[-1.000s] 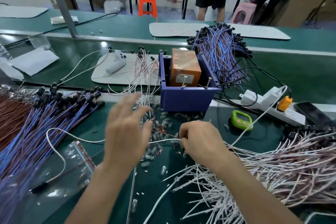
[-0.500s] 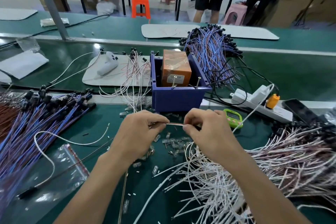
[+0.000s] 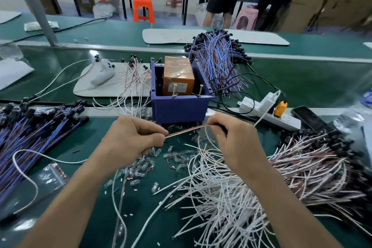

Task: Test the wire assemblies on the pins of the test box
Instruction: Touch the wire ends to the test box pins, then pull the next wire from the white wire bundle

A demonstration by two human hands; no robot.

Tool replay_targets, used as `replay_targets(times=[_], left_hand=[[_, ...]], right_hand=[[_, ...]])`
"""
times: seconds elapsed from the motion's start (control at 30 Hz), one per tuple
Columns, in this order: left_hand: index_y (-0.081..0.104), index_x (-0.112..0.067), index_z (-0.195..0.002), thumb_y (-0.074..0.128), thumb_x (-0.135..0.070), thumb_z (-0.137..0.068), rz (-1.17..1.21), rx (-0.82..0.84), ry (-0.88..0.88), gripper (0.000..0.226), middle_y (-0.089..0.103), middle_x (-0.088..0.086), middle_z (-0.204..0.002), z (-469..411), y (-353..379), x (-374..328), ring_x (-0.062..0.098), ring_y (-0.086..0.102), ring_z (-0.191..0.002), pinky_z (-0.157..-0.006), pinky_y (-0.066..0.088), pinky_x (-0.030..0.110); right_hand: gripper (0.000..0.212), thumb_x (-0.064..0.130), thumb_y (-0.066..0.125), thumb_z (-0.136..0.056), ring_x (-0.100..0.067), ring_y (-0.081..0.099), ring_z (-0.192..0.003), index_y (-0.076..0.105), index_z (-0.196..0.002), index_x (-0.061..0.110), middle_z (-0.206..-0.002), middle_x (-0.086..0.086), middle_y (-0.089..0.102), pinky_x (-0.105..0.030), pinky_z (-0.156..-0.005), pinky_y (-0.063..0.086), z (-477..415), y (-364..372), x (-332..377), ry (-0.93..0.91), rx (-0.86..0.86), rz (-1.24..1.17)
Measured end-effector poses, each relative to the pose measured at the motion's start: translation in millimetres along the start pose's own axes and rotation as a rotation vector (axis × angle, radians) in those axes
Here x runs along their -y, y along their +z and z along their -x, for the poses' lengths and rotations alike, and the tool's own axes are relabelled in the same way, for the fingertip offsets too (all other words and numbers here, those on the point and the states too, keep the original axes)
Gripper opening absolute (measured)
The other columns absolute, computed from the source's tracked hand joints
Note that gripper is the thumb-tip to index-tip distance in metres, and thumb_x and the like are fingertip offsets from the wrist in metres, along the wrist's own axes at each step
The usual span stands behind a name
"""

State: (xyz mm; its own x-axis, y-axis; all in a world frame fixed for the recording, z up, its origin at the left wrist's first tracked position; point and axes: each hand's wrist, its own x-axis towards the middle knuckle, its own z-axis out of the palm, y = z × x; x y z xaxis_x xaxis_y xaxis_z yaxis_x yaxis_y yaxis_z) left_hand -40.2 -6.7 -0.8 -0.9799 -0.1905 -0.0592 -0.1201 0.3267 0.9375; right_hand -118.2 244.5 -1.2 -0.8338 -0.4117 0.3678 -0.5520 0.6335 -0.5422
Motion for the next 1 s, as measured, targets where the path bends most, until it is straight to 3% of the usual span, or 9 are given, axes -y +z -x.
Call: replay_targets(times=[0.13,0.3,0.37,0.47,0.67,0.73,0.83,0.93,1.0], left_hand=[[0.083,-0.036,-0.078,0.084,-0.02,-0.085,-0.13,0.078,-0.021,0.018,0.062,-0.005,-0.049,-8.6,17.2,-12.3,0.006,0.036,-0.038,-0.038,0.032,0.017],[0.081,-0.04,-0.074,0.082,-0.022,-0.087,-0.256,0.193,0.026,0.022,0.071,-0.005,-0.058,-24.2,45.7,-32.5,0.005,0.041,-0.039,-0.039,0.037,0.018],[0.08,-0.042,-0.075,0.082,-0.023,-0.087,-0.264,0.242,0.048,0.022,0.075,-0.005,-0.065,-30.1,61.5,-36.7,0.003,0.049,-0.042,-0.043,0.042,0.017],[0.081,-0.041,-0.08,0.08,-0.022,-0.088,-0.247,0.388,0.057,0.021,0.077,-0.005,-0.07,-34.4,89.2,-41.3,0.003,0.055,-0.048,-0.049,0.046,0.019],[0.079,-0.052,-0.081,0.077,-0.031,-0.087,-0.384,0.427,0.11,0.021,0.072,-0.017,-0.063,-29.2,158.9,-39.3,0.002,0.054,-0.045,-0.044,0.039,0.014],[0.079,-0.049,-0.086,0.077,-0.035,-0.087,-0.511,0.358,0.141,0.014,0.069,-0.029,-0.066,-22.2,178.6,-33.5,-0.003,0.063,-0.06,-0.05,0.04,0.01],[0.078,-0.048,-0.09,0.08,-0.044,-0.083,-0.56,0.256,0.208,0.008,0.065,-0.032,-0.078,-15.4,192.9,-24.4,-0.002,0.063,-0.075,-0.064,0.044,0.017],[0.077,-0.045,-0.102,0.086,-0.051,-0.076,-0.548,0.176,0.279,0.028,0.058,-0.033,-0.099,-20.4,193.0,-24.3,0.003,0.058,-0.103,-0.091,0.047,0.031],[0.07,-0.046,-0.123,0.087,-0.05,-0.074,-0.513,0.234,0.277,0.052,0.055,-0.033,-0.126,-25.4,193.1,-29.6,0.002,0.047,-0.124,-0.109,0.04,0.036]], right_hand=[[0.018,0.009,0.066,-0.098,-0.004,0.061,-0.082,0.077,-0.109,0.016,-0.094,0.007,0.074,-0.005,-0.079,0.044,8.4,-36.6,-31.8,0.017,-0.059,0.068],[0.024,0.0,0.073,-0.089,0.003,0.06,-0.088,0.081,-0.107,0.014,-0.102,0.003,0.078,0.007,-0.088,0.033,25.7,-98.8,-80.6,0.054,-0.081,0.262],[0.026,-0.002,0.076,-0.084,-0.009,0.066,-0.085,0.082,-0.1,0.018,-0.099,0.004,0.079,-0.001,-0.09,0.039,32.2,-125.3,-102.1,0.113,-0.109,0.364],[0.028,-0.003,0.077,-0.08,-0.03,0.07,-0.092,0.084,-0.09,0.022,-0.099,0.0,0.079,-0.041,-0.096,0.053,36.6,-160.5,-134.7,0.229,-0.161,0.496],[0.024,-0.006,0.071,-0.083,-0.037,0.07,-0.103,0.084,-0.086,0.015,-0.107,-0.012,0.078,-0.047,-0.099,0.052,42.3,-180.8,-182.5,0.377,-0.18,0.518],[0.03,-0.009,0.065,-0.085,-0.031,0.067,-0.118,0.084,-0.093,0.014,-0.118,-0.01,0.076,-0.039,-0.108,0.047,46.1,-173.9,-188.0,0.455,-0.124,0.463],[0.05,-0.017,0.057,-0.076,-0.031,0.058,-0.129,0.082,-0.105,0.015,-0.131,-0.008,0.07,-0.036,-0.116,0.037,50.1,-162.2,-183.4,0.503,-0.153,0.439],[0.06,-0.02,0.055,-0.075,-0.025,0.057,-0.128,0.079,-0.114,0.019,-0.132,-0.001,0.069,-0.032,-0.118,0.035,49.0,-142.2,-161.7,0.417,-0.206,0.411],[0.056,-0.014,0.056,-0.083,-0.021,0.056,-0.13,0.075,-0.122,0.021,-0.135,0.0,0.067,-0.025,-0.118,0.027,45.8,-121.7,-145.7,0.363,-0.095,0.327]])
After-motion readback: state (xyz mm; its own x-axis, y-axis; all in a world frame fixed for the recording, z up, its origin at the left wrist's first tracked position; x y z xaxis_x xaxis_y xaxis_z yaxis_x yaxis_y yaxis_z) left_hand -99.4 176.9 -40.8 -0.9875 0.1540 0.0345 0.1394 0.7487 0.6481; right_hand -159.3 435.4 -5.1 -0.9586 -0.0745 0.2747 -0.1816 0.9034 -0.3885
